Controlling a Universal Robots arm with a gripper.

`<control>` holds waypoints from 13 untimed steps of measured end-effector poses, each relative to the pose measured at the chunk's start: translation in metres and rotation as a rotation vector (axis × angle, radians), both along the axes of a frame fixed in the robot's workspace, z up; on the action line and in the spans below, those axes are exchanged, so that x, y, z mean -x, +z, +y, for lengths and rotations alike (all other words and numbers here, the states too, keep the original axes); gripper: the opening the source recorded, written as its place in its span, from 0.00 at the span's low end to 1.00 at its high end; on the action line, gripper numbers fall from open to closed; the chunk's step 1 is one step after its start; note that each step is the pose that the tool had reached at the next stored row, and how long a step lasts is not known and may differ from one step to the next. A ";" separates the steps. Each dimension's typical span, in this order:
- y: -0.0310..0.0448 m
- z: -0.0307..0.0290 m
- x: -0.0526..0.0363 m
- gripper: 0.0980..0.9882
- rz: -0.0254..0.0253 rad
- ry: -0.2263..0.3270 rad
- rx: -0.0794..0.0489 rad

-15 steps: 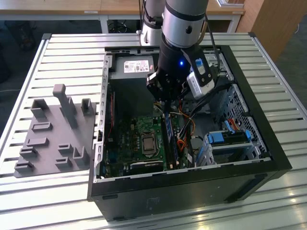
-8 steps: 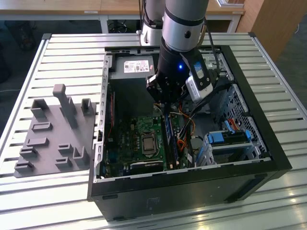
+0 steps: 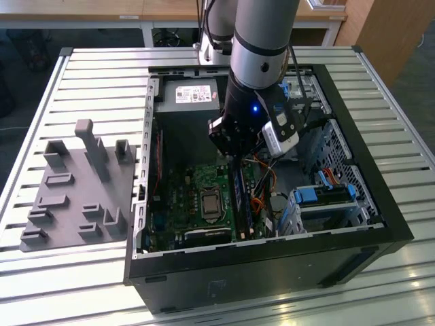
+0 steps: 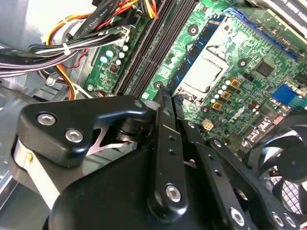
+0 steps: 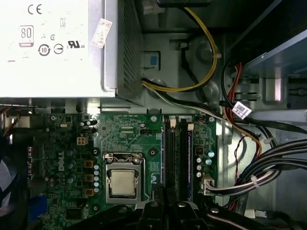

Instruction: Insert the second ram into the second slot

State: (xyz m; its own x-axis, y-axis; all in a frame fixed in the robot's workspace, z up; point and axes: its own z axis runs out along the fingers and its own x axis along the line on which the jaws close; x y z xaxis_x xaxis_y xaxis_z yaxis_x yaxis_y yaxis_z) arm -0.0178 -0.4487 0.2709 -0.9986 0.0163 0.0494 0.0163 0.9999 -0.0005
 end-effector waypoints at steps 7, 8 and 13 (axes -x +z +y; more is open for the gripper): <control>-0.0059 0.0000 -0.0008 0.04 0.0000 -0.009 0.000; -0.0070 0.0000 -0.0008 0.04 0.0000 -0.011 -0.001; -0.0122 -0.0012 -0.0009 0.04 0.0001 -0.017 0.000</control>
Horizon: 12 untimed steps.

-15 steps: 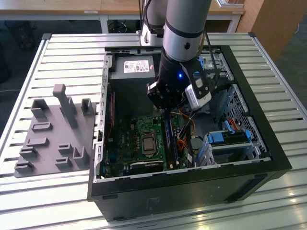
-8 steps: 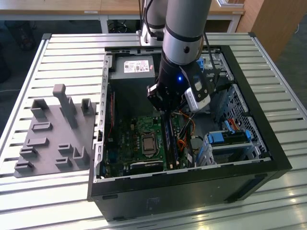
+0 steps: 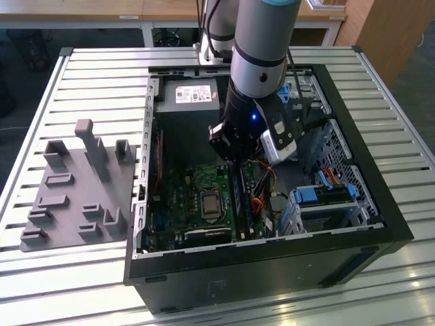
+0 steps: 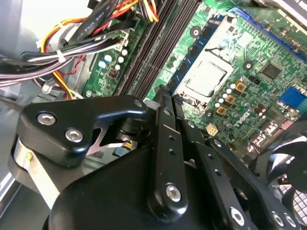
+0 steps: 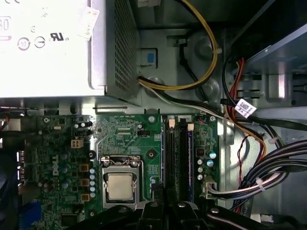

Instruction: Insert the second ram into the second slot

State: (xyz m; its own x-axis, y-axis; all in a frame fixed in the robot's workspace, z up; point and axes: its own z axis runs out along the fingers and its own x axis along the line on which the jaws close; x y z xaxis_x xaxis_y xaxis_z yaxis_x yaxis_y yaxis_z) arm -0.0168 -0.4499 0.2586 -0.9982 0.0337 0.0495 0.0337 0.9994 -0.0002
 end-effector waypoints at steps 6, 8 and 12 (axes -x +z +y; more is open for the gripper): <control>-0.0063 -0.0024 -0.0017 0.04 0.0000 0.000 0.000; -0.0078 -0.0024 -0.0024 0.04 0.0000 0.000 0.000; -0.0126 -0.0024 -0.0033 0.04 0.0000 0.000 0.000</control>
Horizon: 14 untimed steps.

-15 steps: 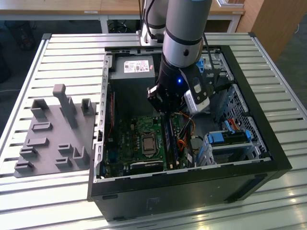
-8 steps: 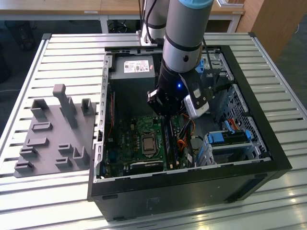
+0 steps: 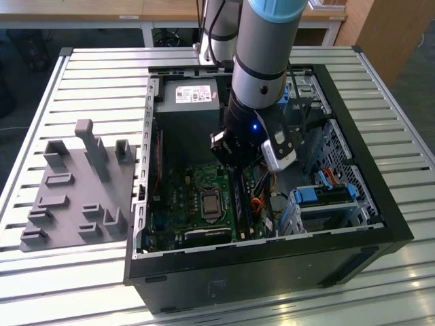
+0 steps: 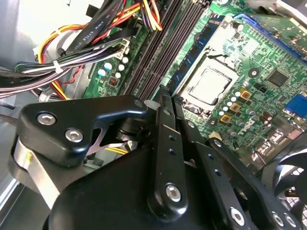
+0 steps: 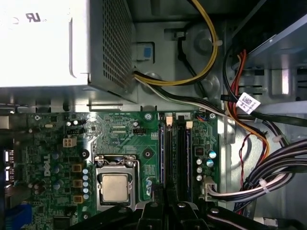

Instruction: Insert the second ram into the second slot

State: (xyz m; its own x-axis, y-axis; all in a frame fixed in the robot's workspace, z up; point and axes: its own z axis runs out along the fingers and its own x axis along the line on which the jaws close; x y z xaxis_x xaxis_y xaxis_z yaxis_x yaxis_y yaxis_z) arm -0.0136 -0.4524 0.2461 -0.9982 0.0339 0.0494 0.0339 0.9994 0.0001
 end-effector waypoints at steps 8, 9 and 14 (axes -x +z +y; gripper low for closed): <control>-0.0070 -0.0001 0.0000 0.04 0.0000 0.000 0.000; -0.0070 -0.0001 0.0000 0.04 0.0001 0.000 0.000; -0.0077 0.0000 -0.0009 0.04 0.0000 0.000 0.000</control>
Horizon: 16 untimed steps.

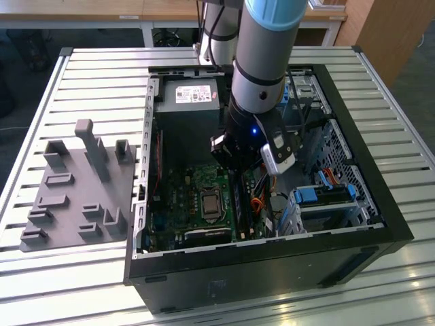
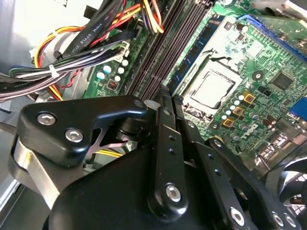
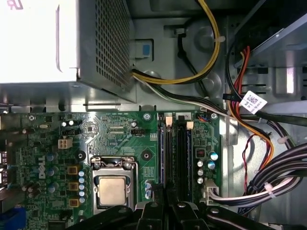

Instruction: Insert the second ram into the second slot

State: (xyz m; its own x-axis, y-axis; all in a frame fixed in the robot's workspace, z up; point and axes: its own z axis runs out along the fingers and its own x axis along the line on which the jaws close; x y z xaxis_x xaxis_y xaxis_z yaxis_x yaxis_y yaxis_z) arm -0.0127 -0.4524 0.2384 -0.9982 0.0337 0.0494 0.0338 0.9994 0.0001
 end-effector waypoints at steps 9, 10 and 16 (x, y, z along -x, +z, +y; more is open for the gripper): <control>-0.0028 -0.0048 -0.0014 0.04 0.0000 0.002 0.000; -0.0037 -0.0054 -0.0014 0.04 -0.0001 0.003 0.000; -0.0076 -0.0055 -0.0022 0.04 -0.0001 0.022 0.000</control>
State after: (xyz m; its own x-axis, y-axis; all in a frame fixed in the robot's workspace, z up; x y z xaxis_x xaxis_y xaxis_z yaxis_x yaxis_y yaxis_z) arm -0.0105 -0.4579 0.2308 -0.9987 0.0119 0.0494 0.0120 0.9999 0.0005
